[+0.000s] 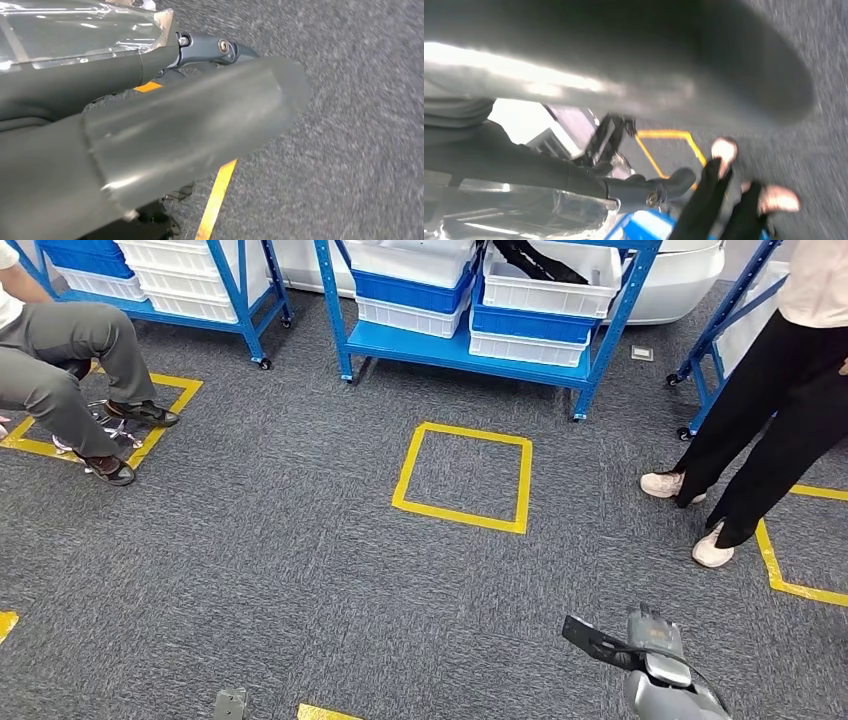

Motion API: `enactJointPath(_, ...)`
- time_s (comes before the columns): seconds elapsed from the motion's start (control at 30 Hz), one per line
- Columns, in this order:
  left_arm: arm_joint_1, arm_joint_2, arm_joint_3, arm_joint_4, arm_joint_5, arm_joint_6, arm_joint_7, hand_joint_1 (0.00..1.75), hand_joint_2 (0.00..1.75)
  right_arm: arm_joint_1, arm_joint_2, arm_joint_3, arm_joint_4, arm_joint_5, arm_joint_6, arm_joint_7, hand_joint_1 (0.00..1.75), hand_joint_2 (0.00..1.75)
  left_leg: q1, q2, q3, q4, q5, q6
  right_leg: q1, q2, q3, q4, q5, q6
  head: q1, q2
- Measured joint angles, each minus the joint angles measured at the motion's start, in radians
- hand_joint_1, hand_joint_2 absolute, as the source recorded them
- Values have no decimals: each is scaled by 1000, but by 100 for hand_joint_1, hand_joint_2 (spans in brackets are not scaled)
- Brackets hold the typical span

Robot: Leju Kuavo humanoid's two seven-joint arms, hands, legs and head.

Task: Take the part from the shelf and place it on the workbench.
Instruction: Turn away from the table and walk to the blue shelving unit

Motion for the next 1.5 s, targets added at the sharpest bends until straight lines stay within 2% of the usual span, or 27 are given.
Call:
enactJointPath(0.1,2,-1,0,0,-1,1,0,0,0,37,-4,-27,1,-18,-6,0,0,0,7,-2,31,-37,9,14,2,-5,-8,29,-21,9,1,0)
enactJointPath(0.2,1,-1,-1,1,-2,-1,0,0,0,59,-10,-46,4,-22,-10,-1,0,0,7,-2,51,-50,4,19,-3,-4,-104,202,-82,6,6,0)
enactJointPath(0.23,1,-1,-1,2,-2,-1,0,0,0,67,-11,-50,6,-22,-10,-1,0,0,8,-2,54,-49,0,19,-6,-4,-134,248,-91,11,7,0)
enactJointPath(0.27,2,-1,-1,2,-2,-1,0,0,0,74,-11,-53,8,-23,-10,-1,0,0,8,-3,58,-47,-5,17,-10,-4,-148,260,-85,20,8,0)
enactJointPath(0.3,2,-1,-1,2,-2,-1,0,0,0,78,-11,-55,9,-23,-10,-1,0,0,10,-4,63,-44,-12,13,-16,-5,-140,231,-62,33,8,0)
enactJointPath(0.33,2,-2,-1,2,-2,-1,0,0,0,81,-12,-58,10,-23,-10,-1,0,0,12,-5,68,-38,-20,7,-23,-5,-114,169,-28,48,9,0)
enactJointPath(0.4,2,-1,-1,2,-2,-1,0,0,0,81,-12,-64,11,-23,-10,-2,0,0,13,-6,72,-21,-41,-8,-29,-4,-61,55,19,62,11,0)
enactJointPath(0.43,2,0,-2,3,-2,-1,0,0,0,81,-12,-66,12,-23,-9,-2,0,0,12,-6,72,-13,-49,-15,-28,-3,-45,28,26,58,11,0)
enactJointPath(0.5,2,0,-3,3,-2,-1,0,0,0,84,-12,-68,14,-22,-9,-2,0,0,11,-6,70,-5,-59,-23,-22,0,-40,24,19,40,11,0)
enactJointPath(0.6,1,1,-6,4,-3,-1,0,0,0,86,-12,-70,15,-24,-6,-1,0,0,17,-4,60,27,-82,-35,-25,2,-33,27,10,17,8,0)
enactJointPath(0.63,0,1,-8,4,-4,-1,0,0,0,87,-12,-72,16,-27,-2,1,0,0,18,-4,39,70,-104,-40,-26,2,-27,27,7,11,7,0)
enactJointPath(0.7,0,1,-9,4,-8,-2,1,0,0,95,-11,-79,16,-38,10,8,0,0,19,-3,-35,204,-154,-46,-22,0,-19,27,0,0,6,0)
enactJointPath(0.73,1,2,-10,5,-10,-4,2,0,0,104,-10,-85,17,-46,15,10,0,0,18,-3,-72,260,-168,-45,-18,-1,-15,27,-4,-4,6,0)
enactJointPath(0.77,1,2,-10,6,-11,-6,3,0,0,116,-8,-92,18,-54,17,11,0,0,18,-3,-96,287,-163,-42,-15,-2,-11,27,-7,-8,6,0)
enactJointPath(0.8,1,2,-10,6,-12,-7,4,0,0,130,-6,-100,18,-63,17,10,0,0,17,-3,-101,274,-139,-36,-11,-2,-6,27,-11,-11,6,0)
enactJointPath(0.83,1,3,-10,6,-14,-9,5,0,0,144,-3,-109,19,-74,15,8,0,0,14,-3,-87,226,-99,-27,-7,-2,0,26,-14,-14,6,0)
enactJointPath(0.9,1,6,-10,7,-17,-11,7,0,0,169,5,-129,20,-93,11,4,0,0,4,-3,-35,96,-27,2,-1,0,9,25,-21,-14,8,0)
enactJointPath(0.97,0,9,-12,7,-20,-13,10,0,0,195,15,-151,22,-112,12,7,0,0,-6,0,-6,29,-10,21,0,2,10,23,-26,-10,10,0)
enactJointPath(1.1,1,8,-17,8,-29,-14,21,0,0,269,44,-206,27,-171,41,36,0,0,-6,-2,26,-16,-6,29,-1,-4,14,28,-39,6,9,0)
enactJointPath(1.13,1,8,-17,8,-31,-15,23,0,0,293,54,-224,30,-184,43,40,0,0,-2,-2,39,-31,-2,29,1,-4,1,61,-53,5,11,0)
enactJointPath(1.2,2,8,-19,9,-34,-17,25,0,0,338,69,-255,37,-198,42,41,0,0,1,-4,56,-44,-3,29,-3,-4,-66,184,-99,3,15,0)
enactJointPath(1.27,2,8,-22,10,-36,-19,27,0,0,371,81,-276,44,-204,43,38,0,0,2,-4,62,-44,-11,24,-10,-3,-131,280,-121,12,17,0)
enactJointPath(1.3,3,7,-24,10,-38,-19,27,0,0,383,87,-284,46,-204,45,36,0,0,4,-4,66,-43,-15,20,-15,-4,-139,279,-110,23,17,0)
enactJointPath(1.33,3,7,-26,10,-39,-19,27,0,0,392,92,-290,48,-205,47,34,0,0,6,-4,72,-41,-21,15,-20,-4,-125,239,-84,37,18,0)
enactJointPath(1.4,3,8,-30,10,-40,-21,27,0,0,401,103,-302,52,-205,51,30,0,0,9,-3,79,-28,-39,-1,-30,-6,-66,105,-22,61,20,0)
enactJointPath(1.43,3,9,-32,10,-41,-22,27,0,0,402,107,-306,53,-204,53,28,0,0,9,-3,80,-20,-50,-9,-31,-6,-41,56,-4,61,22,0)
enactJointPath(1.5,2,10,-34,10,-43,-26,27,0,0,405,117,-311,54,-199,55,26,0,0,8,-2,81,-9,-68,-22,-27,-5,-23,24,2,42,20,0)
